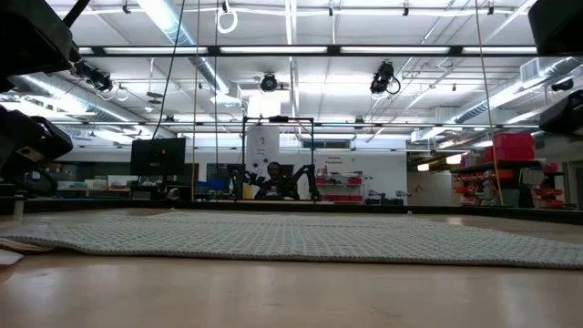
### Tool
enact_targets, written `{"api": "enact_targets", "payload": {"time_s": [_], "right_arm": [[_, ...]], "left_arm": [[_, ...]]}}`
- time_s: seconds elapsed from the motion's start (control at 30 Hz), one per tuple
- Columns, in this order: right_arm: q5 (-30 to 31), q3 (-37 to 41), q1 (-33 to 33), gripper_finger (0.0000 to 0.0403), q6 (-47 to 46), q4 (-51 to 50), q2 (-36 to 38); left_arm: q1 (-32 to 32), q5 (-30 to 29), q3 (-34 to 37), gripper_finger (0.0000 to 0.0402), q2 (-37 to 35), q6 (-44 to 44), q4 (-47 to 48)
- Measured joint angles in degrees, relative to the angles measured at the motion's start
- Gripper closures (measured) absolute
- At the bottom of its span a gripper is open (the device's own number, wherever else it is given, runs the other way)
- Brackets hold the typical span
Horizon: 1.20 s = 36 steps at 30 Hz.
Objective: Fold microfiber towels
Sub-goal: Fold the gray microfiber towel
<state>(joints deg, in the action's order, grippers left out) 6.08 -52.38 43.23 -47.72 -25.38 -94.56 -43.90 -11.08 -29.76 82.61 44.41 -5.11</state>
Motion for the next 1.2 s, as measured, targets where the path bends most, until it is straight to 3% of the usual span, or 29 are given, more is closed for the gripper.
{"api": "enact_targets", "payload": {"time_s": [0.23, 0.63, 0.83, 1.2], "right_arm": [[2.2, 0.0, 0.0, 0.0212, 0.0, 0.1, 0.0], [4.2, 0.0, 0.0, 0.0198, -0.5, 0.1, 0.0], [3.8, 0.1, 0.3, 0.0209, -1.0, 1.0, -2.0], [3.1, 0.1, 0.4, 0.0192, -1.6, 1.4, -3.5]], "left_arm": [[0.0, -1.2, 0.0, 0.0213, 0.0, 1.7, -2.0], [0.0, -2.5, 0.0, 0.0213, 0.0, 3.0, -3.6], [-1.2, -3.7, 0.0, 0.0213, 0.0, 4.3, -3.7], [-1.6, -4.1, 0.0, 0.0213, 0.0, 6.0, -3.7]]}}
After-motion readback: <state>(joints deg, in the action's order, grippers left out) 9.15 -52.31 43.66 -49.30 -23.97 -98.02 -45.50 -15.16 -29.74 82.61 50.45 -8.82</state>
